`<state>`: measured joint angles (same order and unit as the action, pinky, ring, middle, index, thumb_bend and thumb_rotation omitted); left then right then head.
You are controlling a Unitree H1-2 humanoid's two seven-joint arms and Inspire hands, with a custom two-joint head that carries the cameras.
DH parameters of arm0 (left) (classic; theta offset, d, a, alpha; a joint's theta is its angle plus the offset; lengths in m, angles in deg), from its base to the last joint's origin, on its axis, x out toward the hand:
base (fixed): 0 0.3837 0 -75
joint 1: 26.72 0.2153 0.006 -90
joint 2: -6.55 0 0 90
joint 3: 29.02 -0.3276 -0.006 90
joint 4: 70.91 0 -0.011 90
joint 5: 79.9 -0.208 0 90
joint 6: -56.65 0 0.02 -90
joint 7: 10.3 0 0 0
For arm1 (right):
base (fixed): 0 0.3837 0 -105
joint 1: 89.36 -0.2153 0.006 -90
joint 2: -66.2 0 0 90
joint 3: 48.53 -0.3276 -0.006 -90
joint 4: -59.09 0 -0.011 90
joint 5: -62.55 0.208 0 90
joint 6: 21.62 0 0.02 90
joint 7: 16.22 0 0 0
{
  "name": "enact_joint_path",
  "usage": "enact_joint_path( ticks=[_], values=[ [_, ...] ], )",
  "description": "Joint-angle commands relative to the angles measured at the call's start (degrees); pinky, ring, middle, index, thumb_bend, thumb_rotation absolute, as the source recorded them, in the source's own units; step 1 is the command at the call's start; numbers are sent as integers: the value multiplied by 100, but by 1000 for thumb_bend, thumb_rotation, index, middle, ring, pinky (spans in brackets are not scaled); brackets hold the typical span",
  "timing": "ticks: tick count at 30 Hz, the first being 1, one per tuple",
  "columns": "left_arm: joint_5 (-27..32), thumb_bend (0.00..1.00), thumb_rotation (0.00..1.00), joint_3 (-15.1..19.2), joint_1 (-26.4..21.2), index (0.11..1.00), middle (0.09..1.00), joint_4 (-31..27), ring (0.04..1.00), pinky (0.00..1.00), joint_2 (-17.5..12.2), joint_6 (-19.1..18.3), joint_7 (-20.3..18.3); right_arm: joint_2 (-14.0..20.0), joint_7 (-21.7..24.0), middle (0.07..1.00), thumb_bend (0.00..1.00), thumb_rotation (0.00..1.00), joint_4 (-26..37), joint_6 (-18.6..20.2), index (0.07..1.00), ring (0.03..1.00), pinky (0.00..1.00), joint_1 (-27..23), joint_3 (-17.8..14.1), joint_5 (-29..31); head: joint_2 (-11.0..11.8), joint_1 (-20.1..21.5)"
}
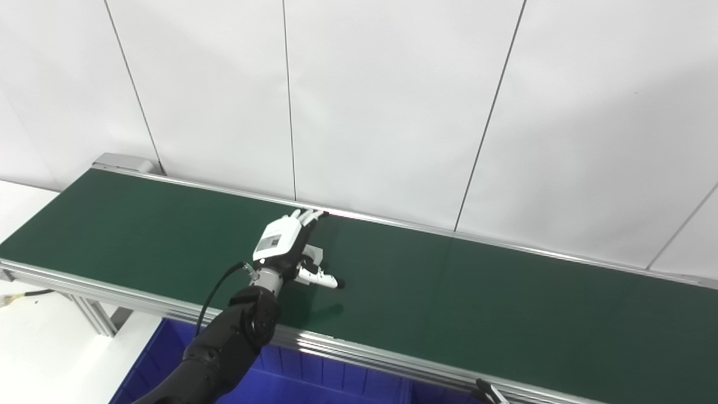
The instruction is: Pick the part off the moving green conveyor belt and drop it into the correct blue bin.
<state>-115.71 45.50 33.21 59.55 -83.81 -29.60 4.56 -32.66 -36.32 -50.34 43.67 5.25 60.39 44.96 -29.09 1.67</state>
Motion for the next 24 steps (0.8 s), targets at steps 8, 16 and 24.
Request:
enact_joint_path(
  ticks=[8,16,24],
  values=[
    [376,930,170,57,-150,878,859,-76,857,708,-122,-13,-577,-102,-24,803,650,0,179,-219,850,743,640,-10,-7,-97,-78,151],
    [331,835,5,-7,24,773,759,-352,671,577,-266,-116,-856,-236,-113,792,656,0,199,-214,842,730,620,43,-27,-309,-161,494],
    [185,536,0,-154,176,639,679,-515,555,423,-453,-211,-955,-377,-85,805,637,50,233,-217,855,757,655,91,-68,-374,-248,726]
  ],
)
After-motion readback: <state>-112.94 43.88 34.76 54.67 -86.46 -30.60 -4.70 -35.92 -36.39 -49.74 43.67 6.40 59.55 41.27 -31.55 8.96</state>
